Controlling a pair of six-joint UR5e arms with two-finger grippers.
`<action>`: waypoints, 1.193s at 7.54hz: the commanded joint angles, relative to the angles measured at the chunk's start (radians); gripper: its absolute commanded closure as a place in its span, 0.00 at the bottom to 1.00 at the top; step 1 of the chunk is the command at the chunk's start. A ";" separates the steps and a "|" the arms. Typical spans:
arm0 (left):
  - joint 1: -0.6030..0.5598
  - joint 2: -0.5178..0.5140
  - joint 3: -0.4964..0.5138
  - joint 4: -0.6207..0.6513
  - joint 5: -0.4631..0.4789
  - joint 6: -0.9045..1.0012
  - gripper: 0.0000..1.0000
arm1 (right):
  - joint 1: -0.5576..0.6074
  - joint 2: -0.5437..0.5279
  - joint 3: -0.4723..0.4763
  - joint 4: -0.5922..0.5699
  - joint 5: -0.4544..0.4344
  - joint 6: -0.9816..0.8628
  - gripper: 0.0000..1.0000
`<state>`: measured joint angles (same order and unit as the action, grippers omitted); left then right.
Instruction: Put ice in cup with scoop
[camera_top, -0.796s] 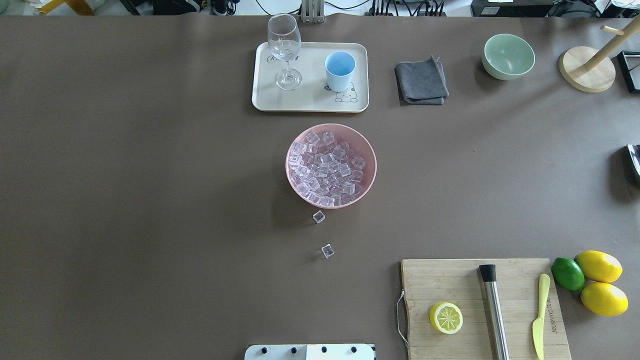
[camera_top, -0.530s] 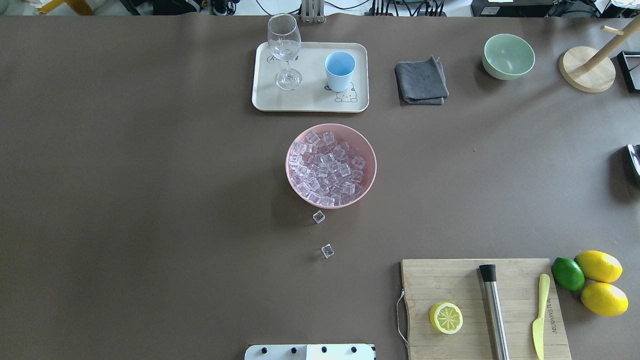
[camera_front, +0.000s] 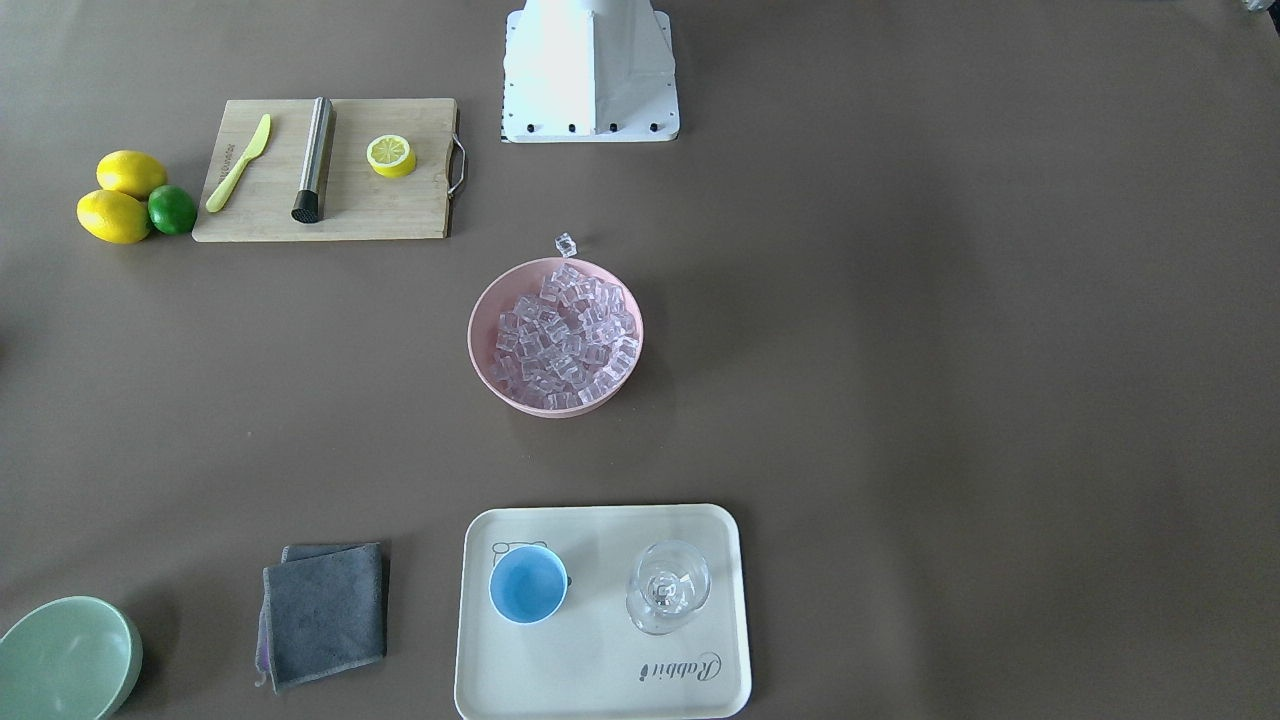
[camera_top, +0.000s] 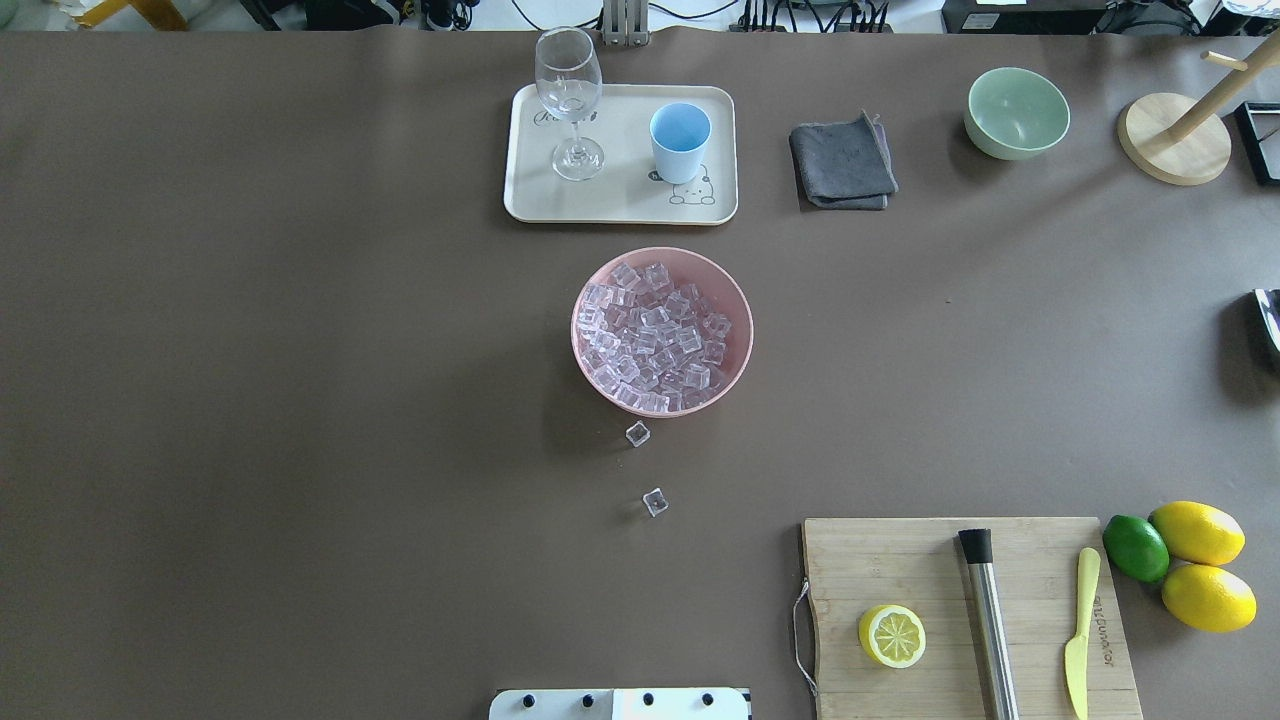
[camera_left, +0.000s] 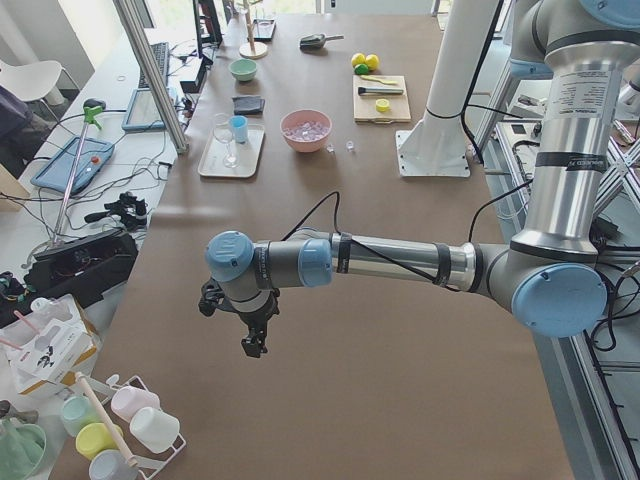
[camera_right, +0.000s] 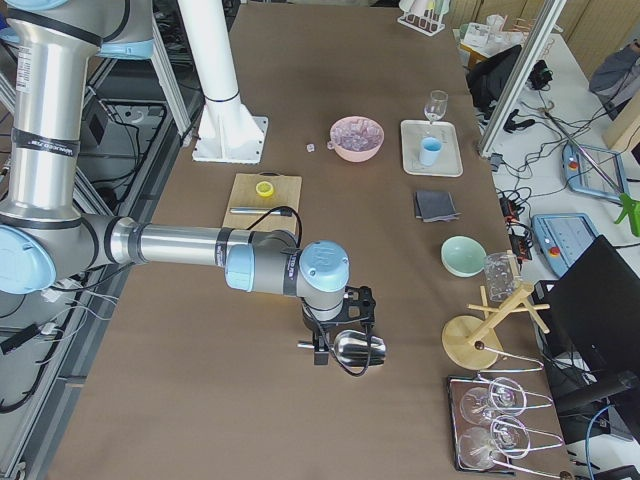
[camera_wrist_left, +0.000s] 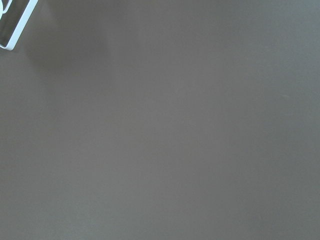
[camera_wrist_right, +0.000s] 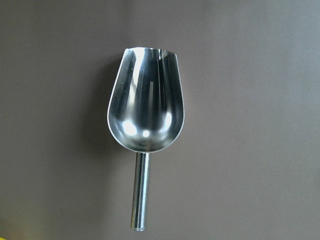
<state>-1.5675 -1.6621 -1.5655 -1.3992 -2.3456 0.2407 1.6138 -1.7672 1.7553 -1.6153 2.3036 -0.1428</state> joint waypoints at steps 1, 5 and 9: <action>0.035 -0.013 -0.063 -0.001 -0.008 0.000 0.01 | 0.000 -0.003 0.001 0.000 0.004 0.015 0.00; 0.191 -0.007 -0.259 -0.001 -0.009 -0.001 0.01 | -0.003 -0.012 0.030 0.009 0.005 0.200 0.01; 0.378 -0.102 -0.344 -0.024 -0.052 -0.001 0.01 | -0.089 -0.124 -0.060 0.462 -0.009 0.477 0.00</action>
<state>-1.2691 -1.7177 -1.8672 -1.4135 -2.3915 0.2407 1.5654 -1.8408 1.7562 -1.3631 2.2929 0.2020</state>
